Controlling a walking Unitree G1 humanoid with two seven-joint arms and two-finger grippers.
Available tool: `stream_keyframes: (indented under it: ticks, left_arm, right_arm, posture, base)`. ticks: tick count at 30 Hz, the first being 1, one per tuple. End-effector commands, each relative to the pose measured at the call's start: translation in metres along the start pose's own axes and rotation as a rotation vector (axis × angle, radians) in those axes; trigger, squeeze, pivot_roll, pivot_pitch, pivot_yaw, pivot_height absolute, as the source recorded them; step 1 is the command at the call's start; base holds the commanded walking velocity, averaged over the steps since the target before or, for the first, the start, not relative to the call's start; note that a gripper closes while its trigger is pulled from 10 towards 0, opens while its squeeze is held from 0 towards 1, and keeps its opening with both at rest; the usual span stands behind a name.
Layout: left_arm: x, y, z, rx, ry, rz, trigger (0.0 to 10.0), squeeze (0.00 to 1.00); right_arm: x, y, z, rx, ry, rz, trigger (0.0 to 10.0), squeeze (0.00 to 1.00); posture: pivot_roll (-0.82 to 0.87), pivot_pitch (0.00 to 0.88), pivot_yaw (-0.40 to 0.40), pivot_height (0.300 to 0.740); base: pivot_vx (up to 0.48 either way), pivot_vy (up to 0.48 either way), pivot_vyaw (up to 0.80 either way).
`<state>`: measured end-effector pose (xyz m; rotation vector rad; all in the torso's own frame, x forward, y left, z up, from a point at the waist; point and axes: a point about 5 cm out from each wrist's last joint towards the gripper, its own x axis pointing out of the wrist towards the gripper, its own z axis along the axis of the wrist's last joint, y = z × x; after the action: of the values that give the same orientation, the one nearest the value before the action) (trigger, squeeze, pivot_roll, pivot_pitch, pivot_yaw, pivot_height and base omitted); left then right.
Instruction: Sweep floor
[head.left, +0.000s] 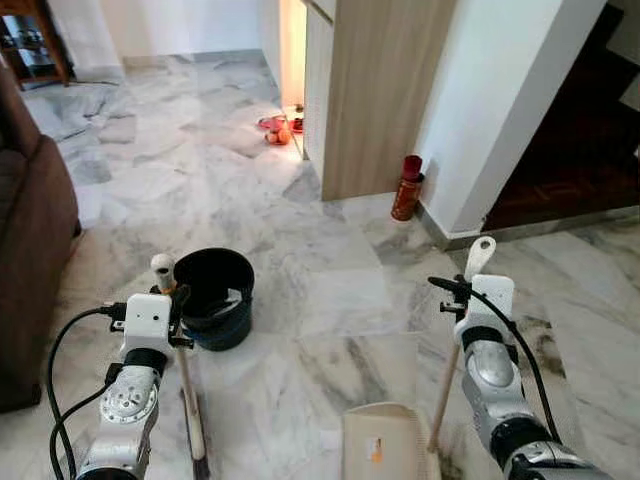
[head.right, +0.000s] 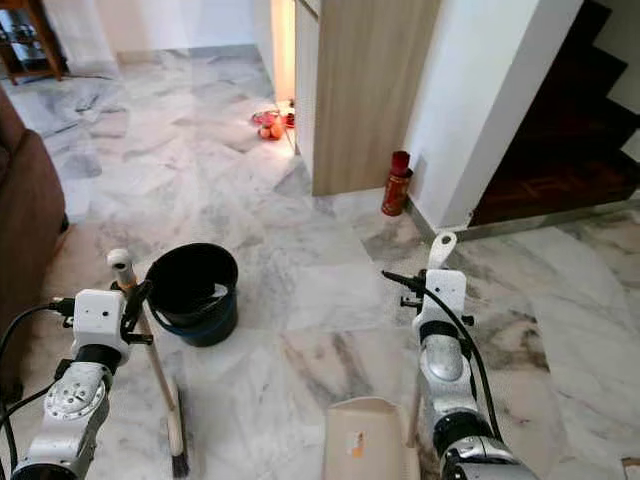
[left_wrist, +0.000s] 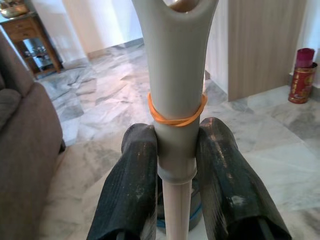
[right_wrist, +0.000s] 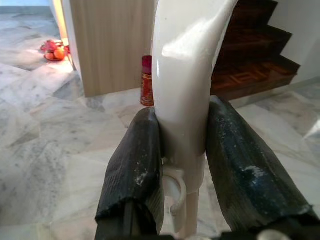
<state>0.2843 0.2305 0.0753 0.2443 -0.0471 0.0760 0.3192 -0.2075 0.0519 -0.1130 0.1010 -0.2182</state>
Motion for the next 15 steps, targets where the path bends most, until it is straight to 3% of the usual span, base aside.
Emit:
stream_keyframes:
  ticks: [1, 15]
  left_arm:
    - [0.004, 0.001, 0.006, 0.033, -0.04, -0.005, 10.0, 0.0]
    - [0.013, 0.011, 0.014, 0.048, -0.063, 0.029, 10.0, 0.0]
  right_arm:
    - [0.003, -0.004, 0.009, 0.004, -0.051, -0.013, 10.0, 0.0]
    - [0.008, -0.002, 0.019, -0.015, -0.082, -0.009, 10.0, 0.0]
  posture:
    - [0.1, 0.0, -0.008, 0.74]
    - [0.12, 0.0, -0.005, 0.74]
  base:
    - [0.0, 0.0, -0.78]
    - [0.0, 0.0, -0.78]
